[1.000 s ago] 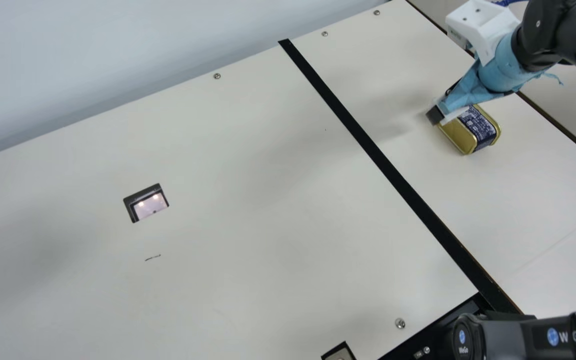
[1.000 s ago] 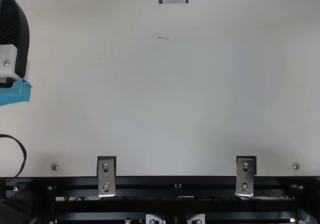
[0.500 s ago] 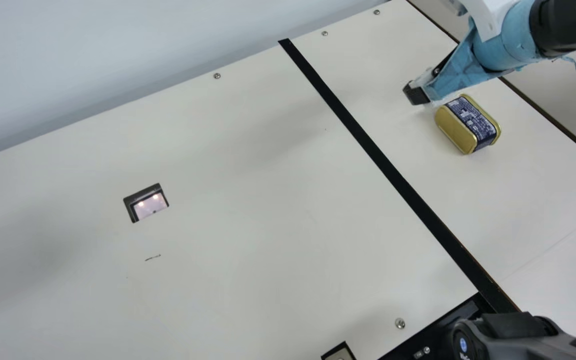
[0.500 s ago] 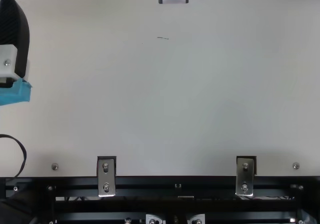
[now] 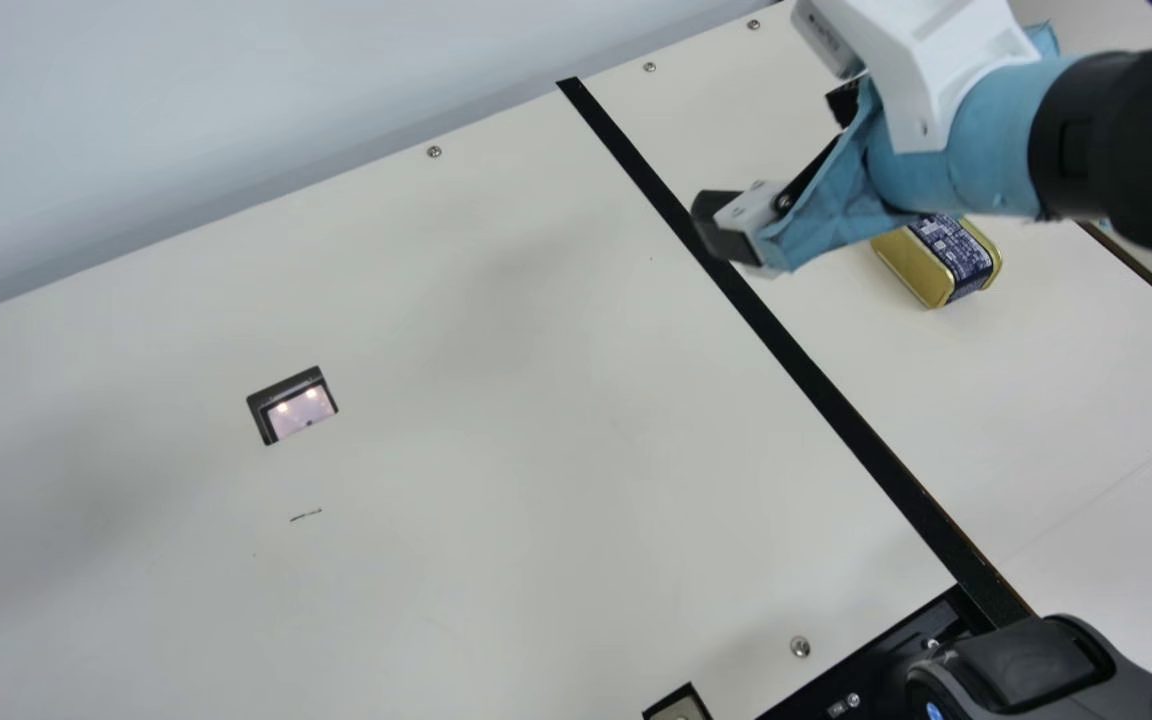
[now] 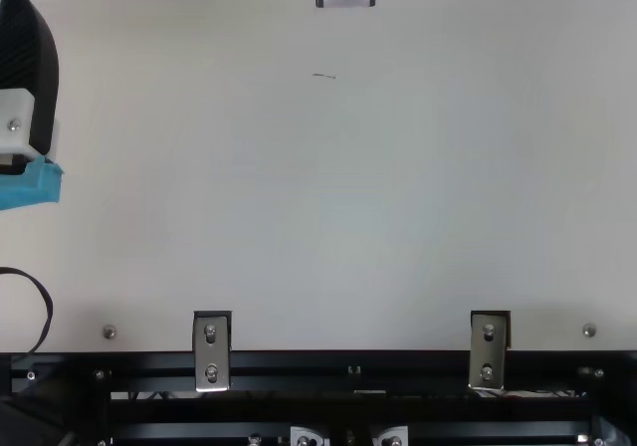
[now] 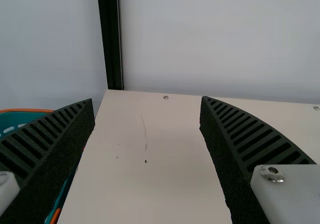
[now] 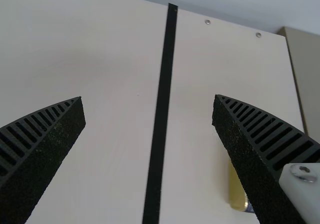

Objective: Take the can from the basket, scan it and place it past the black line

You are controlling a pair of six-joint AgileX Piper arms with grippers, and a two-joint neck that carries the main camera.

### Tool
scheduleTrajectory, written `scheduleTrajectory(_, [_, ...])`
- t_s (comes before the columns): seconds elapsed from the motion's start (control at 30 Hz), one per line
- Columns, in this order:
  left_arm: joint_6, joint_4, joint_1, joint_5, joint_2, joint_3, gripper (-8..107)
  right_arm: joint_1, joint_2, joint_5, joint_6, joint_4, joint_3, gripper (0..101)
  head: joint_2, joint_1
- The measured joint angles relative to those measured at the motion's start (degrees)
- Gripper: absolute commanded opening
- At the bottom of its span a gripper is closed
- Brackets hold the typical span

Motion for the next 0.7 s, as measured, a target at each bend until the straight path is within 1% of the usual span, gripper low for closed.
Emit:
scheduleTrajectory(0.13, [0.0,0.0,0.0,0.0,0.0,0.0,90,4.3,-1.4,-1.4,4.5,-0.5,2.4,101,0.0,0.3])
scheduleTrajectory(0.3, [0.0,0.0,0.0,0.0,0.0,0.0,90,10.0,-1.4,-4.2,11.2,-2.7,4.9,101,0.0,0.3])
scheduleTrajectory(0.4, [0.0,0.0,0.0,0.0,0.0,0.0,90,13.4,-0.9,-6.6,15.9,-4.0,5.8,101,0.0,0.3])
scheduleTrajectory(0.5, [0.0,0.0,0.0,0.0,0.0,0.0,90,16.8,0.5,-8.6,20.3,-5.8,5.7,101,0.0,0.3])
scheduleTrajectory(0.63, [0.3,-0.4,0.3,-0.2,-0.2,-0.3,90,19.9,2.8,-11.6,26.3,-9.1,4.3,101,0.0,0.0])
scheduleTrajectory(0.67, [0.9,-0.9,0.9,-0.6,-0.2,-0.5,90,20.1,2.9,-11.6,27.1,-9.3,4.4,101,0.0,0.0])
scheduleTrajectory(0.7, [1.8,-1.8,1.3,-0.8,-0.1,-1.0,90,20.1,2.9,-10.6,27.7,-9.3,4.4,101,0.0,0.0])
